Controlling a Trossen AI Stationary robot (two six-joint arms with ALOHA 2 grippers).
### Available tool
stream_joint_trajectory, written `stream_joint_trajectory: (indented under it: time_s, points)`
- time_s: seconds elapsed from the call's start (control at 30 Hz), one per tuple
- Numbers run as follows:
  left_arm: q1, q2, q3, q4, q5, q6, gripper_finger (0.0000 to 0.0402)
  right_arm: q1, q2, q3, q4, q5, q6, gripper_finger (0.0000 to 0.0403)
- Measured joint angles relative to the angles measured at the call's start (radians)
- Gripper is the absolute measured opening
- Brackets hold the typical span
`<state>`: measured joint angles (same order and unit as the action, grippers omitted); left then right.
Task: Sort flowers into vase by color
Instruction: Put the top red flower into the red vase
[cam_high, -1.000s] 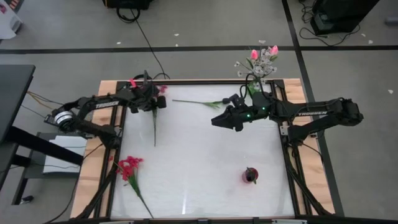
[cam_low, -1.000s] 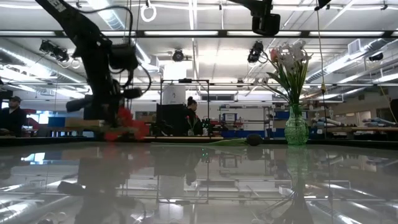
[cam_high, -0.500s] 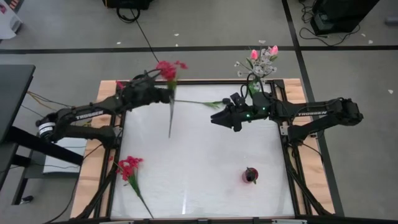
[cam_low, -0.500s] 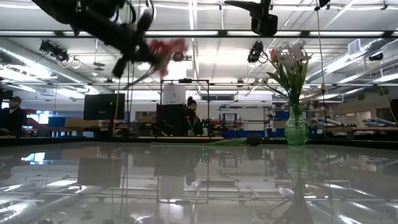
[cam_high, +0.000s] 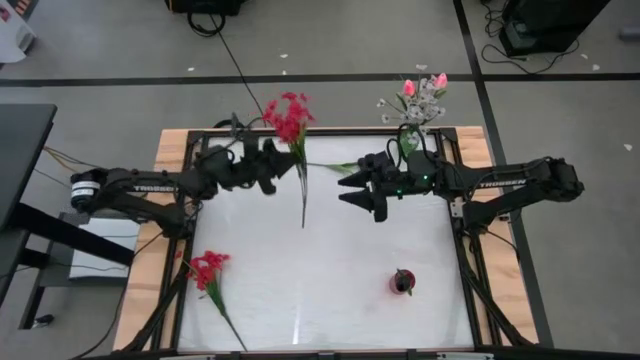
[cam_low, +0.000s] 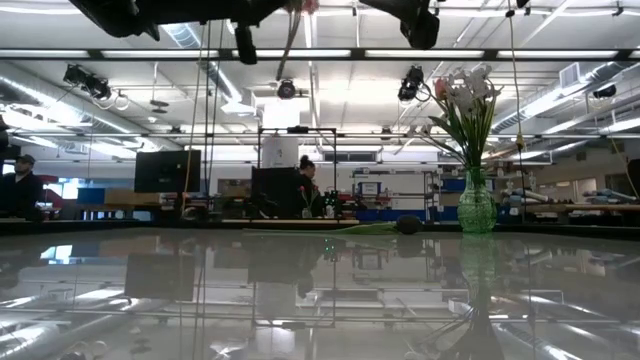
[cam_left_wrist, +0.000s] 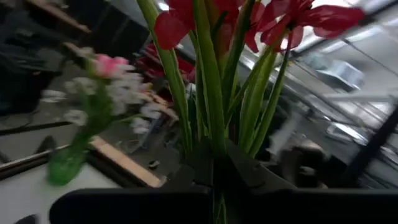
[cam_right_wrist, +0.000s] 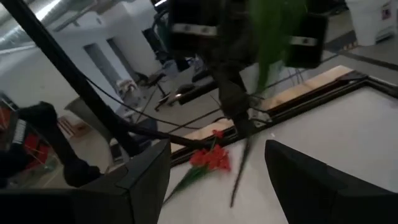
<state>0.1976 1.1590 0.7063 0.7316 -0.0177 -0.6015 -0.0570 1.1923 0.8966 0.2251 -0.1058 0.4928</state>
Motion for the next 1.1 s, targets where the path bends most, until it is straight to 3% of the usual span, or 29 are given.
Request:
stream_joint_trajectory:
  time_s: [0.23,0.63,1.1]
  points:
    - [-0.106,0.108,0.008,0.183,-0.073,0.09,0.0014,-0.003,0.0,0.0,0.002,0.004,-0.042,0.0268]
    - [-0.176,0.328,0.282,0.096,-0.047,0.301,0.0021,-0.003,0.0,0.0,0.0,-0.018,-0.046,0.0263]
    - [-0.176,0.346,0.328,-0.017,-0.003,0.275,0.0024,0.001,0.0,0.0,0.019,-0.046,-0.017,0.0147]
